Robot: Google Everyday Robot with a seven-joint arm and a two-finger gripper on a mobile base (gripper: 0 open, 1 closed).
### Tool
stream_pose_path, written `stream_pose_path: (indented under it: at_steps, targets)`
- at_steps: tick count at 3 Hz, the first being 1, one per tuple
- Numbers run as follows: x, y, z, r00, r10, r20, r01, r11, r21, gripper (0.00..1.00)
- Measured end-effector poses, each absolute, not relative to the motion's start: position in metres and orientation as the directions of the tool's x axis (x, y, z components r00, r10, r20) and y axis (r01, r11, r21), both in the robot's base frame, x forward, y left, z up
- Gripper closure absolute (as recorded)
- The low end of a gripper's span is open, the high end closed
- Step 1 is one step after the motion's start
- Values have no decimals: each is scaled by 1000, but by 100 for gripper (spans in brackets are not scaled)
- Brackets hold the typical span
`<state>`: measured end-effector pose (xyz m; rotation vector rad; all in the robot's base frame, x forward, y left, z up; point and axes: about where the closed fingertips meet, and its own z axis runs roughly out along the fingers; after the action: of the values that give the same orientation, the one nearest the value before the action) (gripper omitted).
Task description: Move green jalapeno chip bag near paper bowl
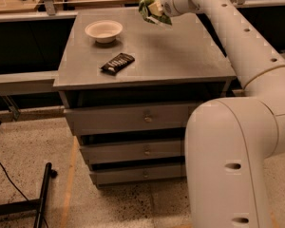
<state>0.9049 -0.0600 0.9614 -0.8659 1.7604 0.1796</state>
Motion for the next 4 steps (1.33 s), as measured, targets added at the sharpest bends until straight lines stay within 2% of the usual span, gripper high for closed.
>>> stream_pose_path:
  at_steps: [1, 3, 4]
  targets:
    - [917, -41, 946, -137, -475, -869, -640, 712, -288, 51]
    - [942, -30, 921, -133, -462, -877, -631, 722, -285, 4]
    - [947, -22, 912, -114, -458, -882, -652, 704, -282, 0]
